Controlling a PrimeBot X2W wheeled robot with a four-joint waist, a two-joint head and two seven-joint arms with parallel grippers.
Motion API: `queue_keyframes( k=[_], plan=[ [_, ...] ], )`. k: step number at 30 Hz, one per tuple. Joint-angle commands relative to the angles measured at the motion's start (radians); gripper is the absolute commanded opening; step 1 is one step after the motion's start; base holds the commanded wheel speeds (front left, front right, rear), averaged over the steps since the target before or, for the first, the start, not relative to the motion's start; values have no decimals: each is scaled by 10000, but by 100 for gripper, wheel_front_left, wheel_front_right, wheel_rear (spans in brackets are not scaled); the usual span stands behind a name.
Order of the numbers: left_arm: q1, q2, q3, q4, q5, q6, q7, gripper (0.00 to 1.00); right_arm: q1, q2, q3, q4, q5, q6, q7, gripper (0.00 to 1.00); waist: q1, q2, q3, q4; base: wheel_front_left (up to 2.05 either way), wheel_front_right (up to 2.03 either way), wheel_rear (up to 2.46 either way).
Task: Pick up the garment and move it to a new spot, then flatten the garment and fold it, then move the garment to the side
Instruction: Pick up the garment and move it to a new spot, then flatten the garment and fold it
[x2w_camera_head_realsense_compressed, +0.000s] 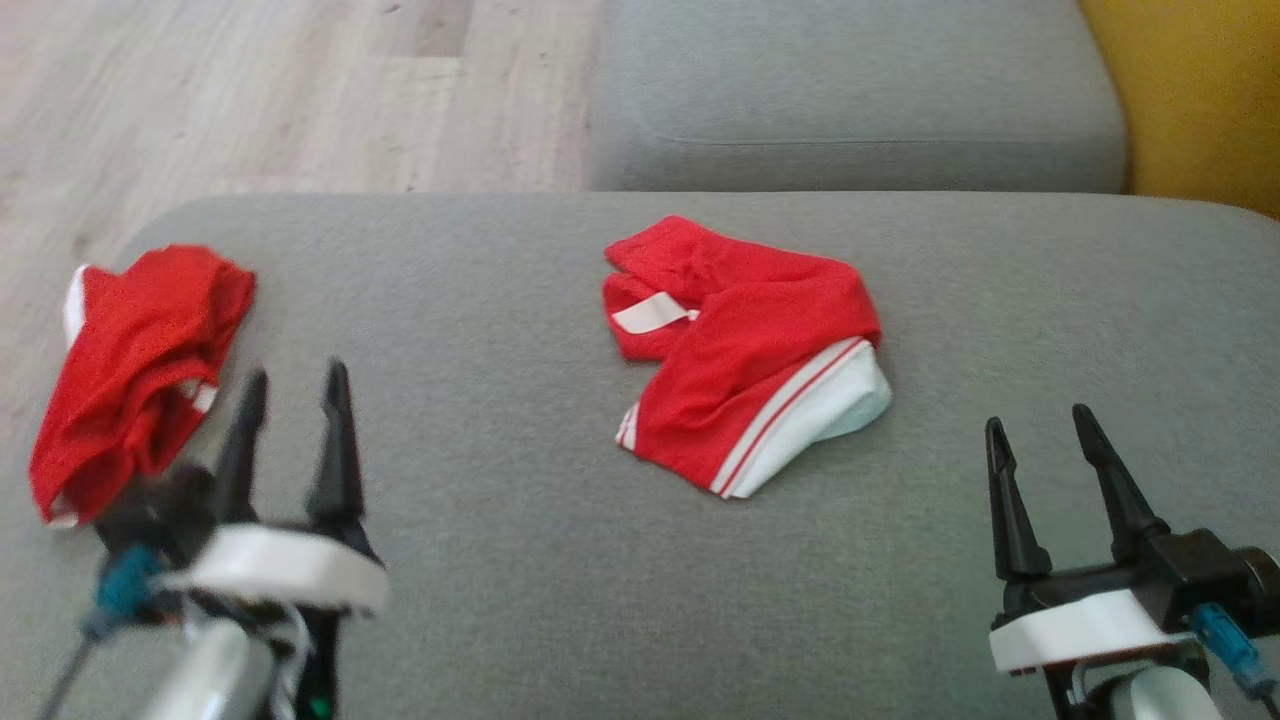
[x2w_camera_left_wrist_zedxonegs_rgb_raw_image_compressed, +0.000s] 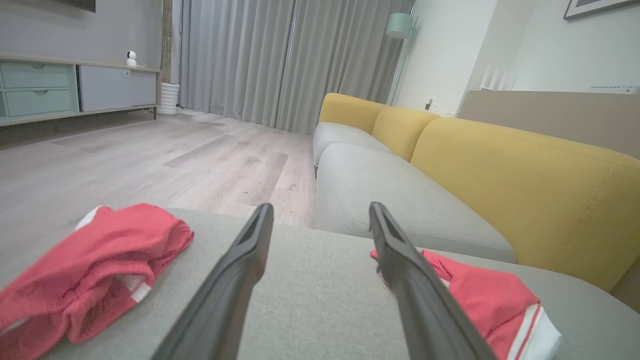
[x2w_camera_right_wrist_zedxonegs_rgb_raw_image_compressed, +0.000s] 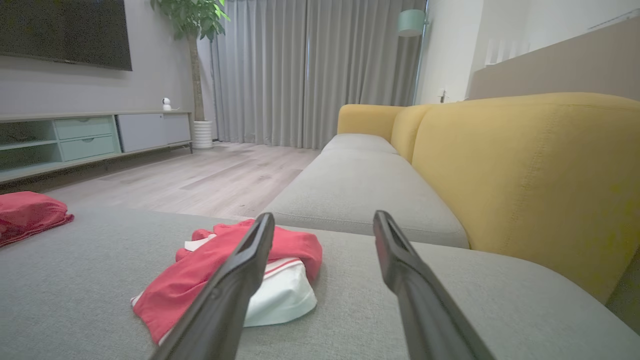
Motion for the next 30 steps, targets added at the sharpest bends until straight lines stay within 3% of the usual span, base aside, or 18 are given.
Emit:
queue_keyframes(
  k=[1,5,12,19,30],
  plan=[
    [-219,98,357,-428,-18,138,-207,100,-246,-66,203,-242,105,75,-158,100,1,-1,-46,-194,0,0,0],
    [785,-255,140,-546,-66,355,-605,100,-88,-66,251,-83,193,75,-216,100,1,-1,-66,-475,0,0,0],
    [2159,-294,231,-66,83,382,-1217,100,159,-66,394,334,378,75,-330,100,1,-1,-155,-765,0,0,0],
    [2314,-370,-135,447,753,438,-1341,100,156,-66,631,1020,552,75,-418,100,1,-1,-223,-769,0,0,0],
    [2114,-579,-300,1062,781,229,-1372,100,-12,-66,746,1498,674,75,-477,100,1,-1,-254,-718,0,0,0]
  ],
)
